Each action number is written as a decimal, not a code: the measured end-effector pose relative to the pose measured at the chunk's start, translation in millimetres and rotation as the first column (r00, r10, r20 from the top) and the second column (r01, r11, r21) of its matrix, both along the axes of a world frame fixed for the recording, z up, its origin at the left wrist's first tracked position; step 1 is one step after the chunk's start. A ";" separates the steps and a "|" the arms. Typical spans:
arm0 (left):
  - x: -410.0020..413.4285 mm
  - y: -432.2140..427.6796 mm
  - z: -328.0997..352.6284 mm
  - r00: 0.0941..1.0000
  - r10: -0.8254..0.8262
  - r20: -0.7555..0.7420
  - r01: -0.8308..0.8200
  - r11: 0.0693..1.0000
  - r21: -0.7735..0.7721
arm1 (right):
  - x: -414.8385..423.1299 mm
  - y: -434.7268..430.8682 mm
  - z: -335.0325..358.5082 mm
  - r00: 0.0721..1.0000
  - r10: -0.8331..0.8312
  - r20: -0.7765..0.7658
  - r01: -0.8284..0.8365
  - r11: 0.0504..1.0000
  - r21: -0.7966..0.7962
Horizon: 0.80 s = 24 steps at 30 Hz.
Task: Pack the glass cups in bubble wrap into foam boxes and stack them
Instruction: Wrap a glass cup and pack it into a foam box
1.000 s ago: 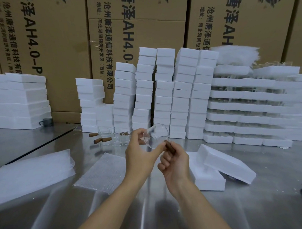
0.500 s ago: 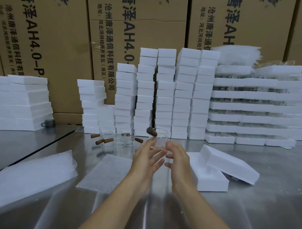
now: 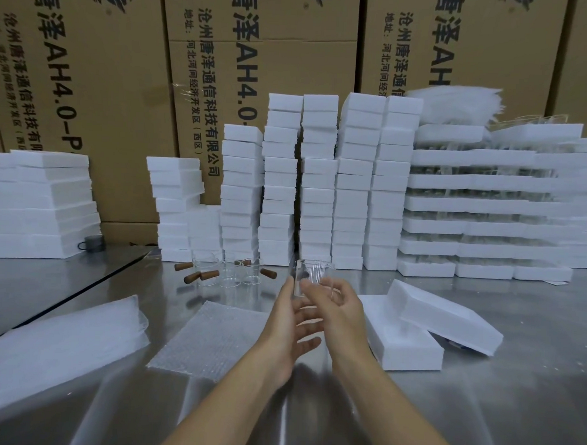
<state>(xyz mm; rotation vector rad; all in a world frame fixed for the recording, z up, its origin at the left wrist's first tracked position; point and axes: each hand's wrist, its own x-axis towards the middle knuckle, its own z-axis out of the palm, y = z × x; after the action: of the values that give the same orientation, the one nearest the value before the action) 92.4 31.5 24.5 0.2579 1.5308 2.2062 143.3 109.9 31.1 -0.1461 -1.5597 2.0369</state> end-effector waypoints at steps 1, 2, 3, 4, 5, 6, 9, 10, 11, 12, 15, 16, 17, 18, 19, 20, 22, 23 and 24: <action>0.9 0.3 -0.7 1.000 -0.012 0.011 0.012 1.000 0.018 | -2.0 -0.1 -2.0 0.999 -0.033 0.002 0.033 0.999 0.008; 2.2 0.8 -0.6 0.999 -0.024 0.024 0.023 0.999 0.036 | -3.6 -0.4 -3.8 0.998 -0.063 0.011 0.062 0.998 0.025; 3.7 1.0 -0.1 0.999 -0.031 0.031 0.029 0.998 0.051 | -5.3 -0.4 -5.7 0.997 -0.081 0.016 0.080 0.996 0.047; 4.5 1.4 -0.3 0.999 -0.033 0.032 0.031 0.997 0.065 | -5.1 -1.2 -5.8 0.996 -0.085 0.012 0.085 0.995 0.051; 4.4 1.4 -0.9 0.999 -0.030 0.025 0.028 0.997 0.076 | -5.2 -0.6 -6.3 0.996 -0.087 0.001 0.087 0.995 0.048; 3.4 1.3 -1.5 1.000 -0.021 0.019 0.019 0.996 0.086 | -5.4 0.1 -6.1 0.996 -0.092 -0.010 0.092 0.995 0.043; -3.5 -2.9 2.1 0.999 0.013 0.037 -0.016 0.997 0.080 | -7.6 6.8 -7.1 0.987 -0.156 -0.044 0.160 0.982 0.097; -7.1 -5.4 3.9 0.998 0.024 0.053 -0.027 0.998 0.065 | -7.4 9.3 -7.6 0.981 -0.191 -0.038 0.194 0.964 0.181; -10.2 -8.9 6.1 0.997 0.035 0.069 -0.038 0.998 0.043 | -6.9 11.0 -9.0 0.976 -0.215 -0.033 0.214 0.924 0.318; -13.3 -12.8 8.0 0.996 0.041 0.079 -0.042 0.999 0.013 | -5.0 11.3 -11.1 0.975 -0.222 -0.030 0.211 0.865 0.455; -21.6 -25.9 10.8 0.996 -0.016 0.093 0.024 0.996 -0.082 | -4.9 10.7 -16.7 0.981 -0.185 -0.050 0.171 0.728 0.664; -23.4 -30.3 11.6 0.995 -0.040 0.095 0.049 0.994 -0.097 | -6.3 11.0 -19.4 0.983 -0.175 -0.051 0.162 0.716 0.679; -25.1 -34.3 12.1 0.994 -0.061 0.093 0.070 0.993 -0.100 | -7.3 10.4 -20.8 0.984 -0.169 -0.049 0.155 0.704 0.693; -27.4 -38.0 12.6 0.993 -0.078 0.090 0.087 0.991 -0.101 | -9.0 10.3 -21.5 0.986 -0.160 -0.037 0.138 0.690 0.711; -29.5 -41.7 13.2 0.991 -0.098 0.092 0.107 0.989 -0.099 | -10.7 10.3 -21.8 0.990 -0.137 -0.015 0.106 0.686 0.720; -31.3 -46.2 13.0 0.988 -0.124 0.092 0.133 0.986 -0.098 | -11.1 9.2 -21.0 0.994 -0.105 0.008 0.067 0.690 0.721; -36.3 -53.5 12.5 0.980 -0.186 0.070 0.193 0.973 -0.122 | -11.1 7.2 -21.2 0.998 -0.040 0.041 -0.001 0.710 0.704; -39.6 -56.5 13.0 0.980 -0.190 0.054 0.196 0.967 -0.165 | -11.2 6.9 -21.1 0.999 -0.020 0.044 -0.016 0.721 0.693; -43.7 -59.3 13.6 0.988 -0.151 0.023 0.152 0.960 -0.233 | -11.3 7.4 -21.2 0.999 -0.014 0.047 -0.022 0.733 0.680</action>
<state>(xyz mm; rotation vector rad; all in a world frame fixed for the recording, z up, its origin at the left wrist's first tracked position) 48.7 -27.7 38.1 0.2848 1.6914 1.8870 132.0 117.4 9.9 0.0943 -2.2313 1.3344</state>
